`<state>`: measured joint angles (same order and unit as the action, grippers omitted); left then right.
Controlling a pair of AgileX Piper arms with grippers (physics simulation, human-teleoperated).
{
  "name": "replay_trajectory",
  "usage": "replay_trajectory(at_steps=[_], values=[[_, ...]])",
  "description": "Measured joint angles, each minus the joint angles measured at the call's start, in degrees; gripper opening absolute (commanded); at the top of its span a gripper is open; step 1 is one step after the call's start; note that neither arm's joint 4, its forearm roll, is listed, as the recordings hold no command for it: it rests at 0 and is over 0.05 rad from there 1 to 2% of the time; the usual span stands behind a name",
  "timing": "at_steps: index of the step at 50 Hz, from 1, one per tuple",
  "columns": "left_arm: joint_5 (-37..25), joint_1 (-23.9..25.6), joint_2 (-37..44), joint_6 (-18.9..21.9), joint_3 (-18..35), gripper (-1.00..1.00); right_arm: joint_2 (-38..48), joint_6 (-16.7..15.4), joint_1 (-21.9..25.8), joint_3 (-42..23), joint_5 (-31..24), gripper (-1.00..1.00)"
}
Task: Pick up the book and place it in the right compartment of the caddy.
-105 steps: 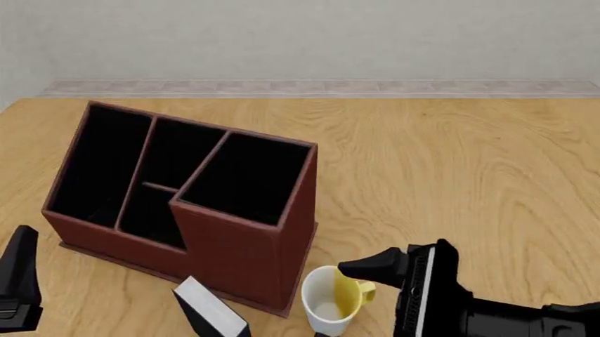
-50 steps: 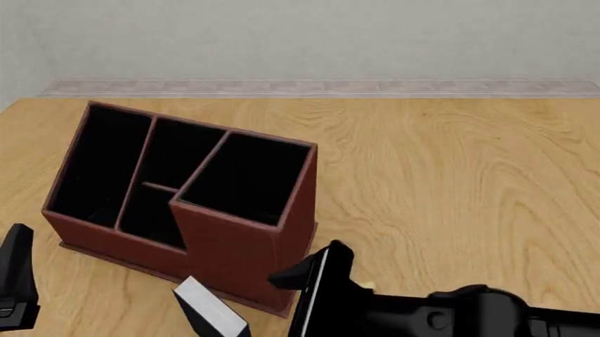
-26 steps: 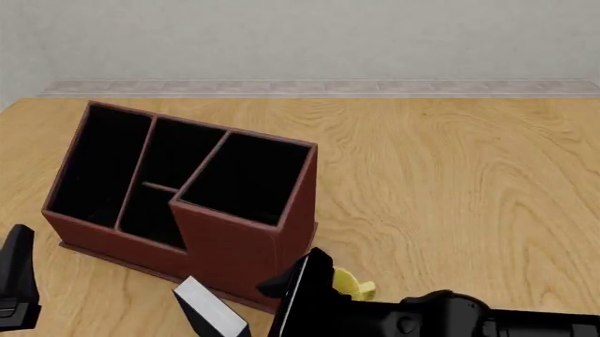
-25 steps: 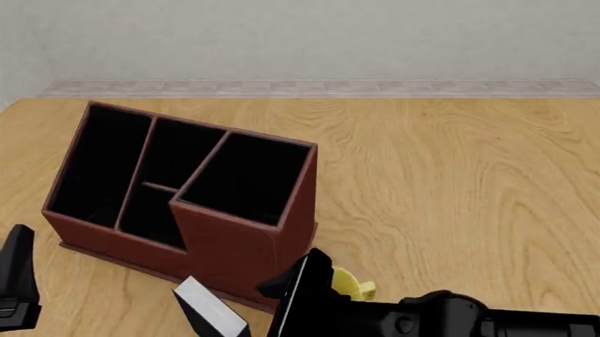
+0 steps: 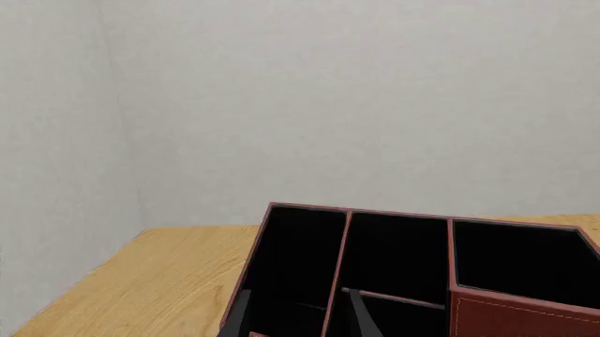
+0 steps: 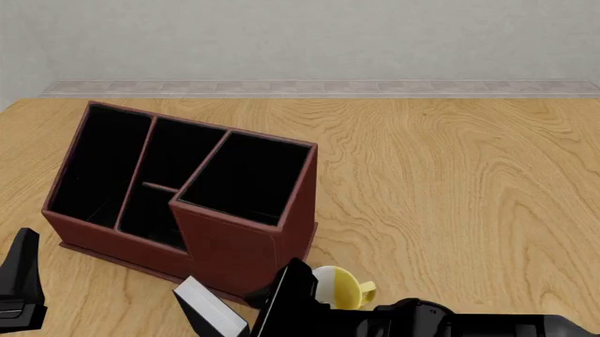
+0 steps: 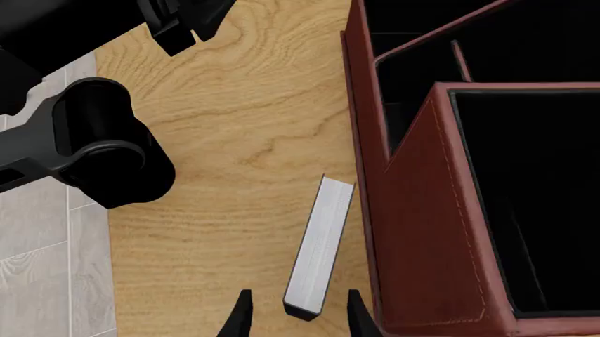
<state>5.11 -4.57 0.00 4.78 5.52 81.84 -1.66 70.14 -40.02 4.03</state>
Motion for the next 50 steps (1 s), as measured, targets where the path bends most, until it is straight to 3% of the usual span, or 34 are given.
replay_trajectory(at_steps=[46,47,50], values=[[1.67,-0.68,0.0,0.16,-2.54,1.0,9.09,3.71,0.47,0.11,6.36,1.0],[1.7,-0.7,0.0,0.16,-2.58,1.0,9.14,3.68,0.48,0.09,6.39,-1.0],[1.79,-0.73,0.0,0.18,-2.68,1.0,8.99,2.88,0.25,-0.1,6.5,-1.0]])
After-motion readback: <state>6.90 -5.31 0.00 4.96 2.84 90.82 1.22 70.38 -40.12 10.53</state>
